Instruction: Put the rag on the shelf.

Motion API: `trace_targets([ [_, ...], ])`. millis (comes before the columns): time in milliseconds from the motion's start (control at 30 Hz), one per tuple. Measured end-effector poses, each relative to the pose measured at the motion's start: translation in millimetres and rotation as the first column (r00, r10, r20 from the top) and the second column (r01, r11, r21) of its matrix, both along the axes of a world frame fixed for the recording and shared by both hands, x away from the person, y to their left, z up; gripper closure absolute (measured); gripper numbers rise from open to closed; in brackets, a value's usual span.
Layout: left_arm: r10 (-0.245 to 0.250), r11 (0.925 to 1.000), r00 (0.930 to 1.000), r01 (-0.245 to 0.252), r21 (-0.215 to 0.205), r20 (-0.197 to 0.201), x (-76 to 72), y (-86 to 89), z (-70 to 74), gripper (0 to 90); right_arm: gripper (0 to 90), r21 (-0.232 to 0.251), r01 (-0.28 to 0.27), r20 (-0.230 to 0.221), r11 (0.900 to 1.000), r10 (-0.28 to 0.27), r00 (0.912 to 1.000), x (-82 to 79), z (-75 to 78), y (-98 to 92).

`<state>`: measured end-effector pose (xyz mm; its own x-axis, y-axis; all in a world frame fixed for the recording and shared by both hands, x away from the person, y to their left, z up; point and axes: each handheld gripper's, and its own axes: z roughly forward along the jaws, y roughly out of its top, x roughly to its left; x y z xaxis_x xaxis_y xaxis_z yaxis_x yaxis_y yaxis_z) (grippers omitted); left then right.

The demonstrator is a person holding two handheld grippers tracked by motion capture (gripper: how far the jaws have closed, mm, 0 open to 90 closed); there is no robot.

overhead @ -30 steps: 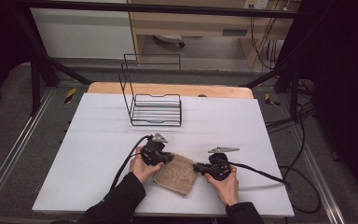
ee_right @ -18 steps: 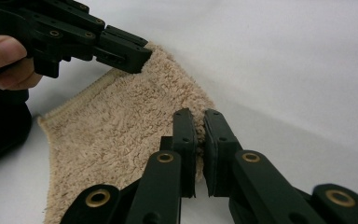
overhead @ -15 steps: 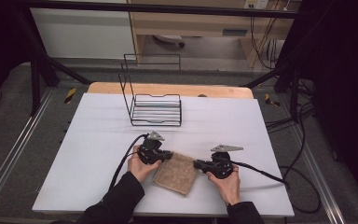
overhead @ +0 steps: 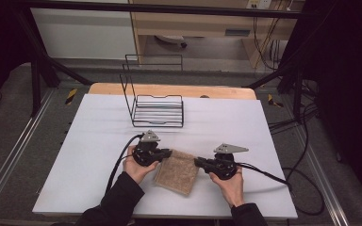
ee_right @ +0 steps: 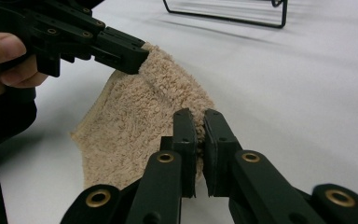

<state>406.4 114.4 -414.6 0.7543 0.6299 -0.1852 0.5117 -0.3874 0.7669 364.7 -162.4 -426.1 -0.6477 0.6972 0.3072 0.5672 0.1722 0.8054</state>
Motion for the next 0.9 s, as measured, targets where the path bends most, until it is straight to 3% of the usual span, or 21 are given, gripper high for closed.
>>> trace_targets([
  [267, 0.008, 0.9995, 0.9985, -0.006, -0.032, 0.053, -11.1, 7.7, 13.9, 84.7, 85.2, 0.004, -0.021, 0.052, 1.0, 0.021, 0.9984, -2.1, 10.2, 0.7],
  [900, 0.027, 0.9976, 0.9935, -0.02, -0.067, 0.11, -23.6, 10.7, 33.2, 84.7, 85.4, -0.018, -0.04, 0.152, 0.999, 0.043, 0.9875, -7.8, 31.6, 1.3],
])
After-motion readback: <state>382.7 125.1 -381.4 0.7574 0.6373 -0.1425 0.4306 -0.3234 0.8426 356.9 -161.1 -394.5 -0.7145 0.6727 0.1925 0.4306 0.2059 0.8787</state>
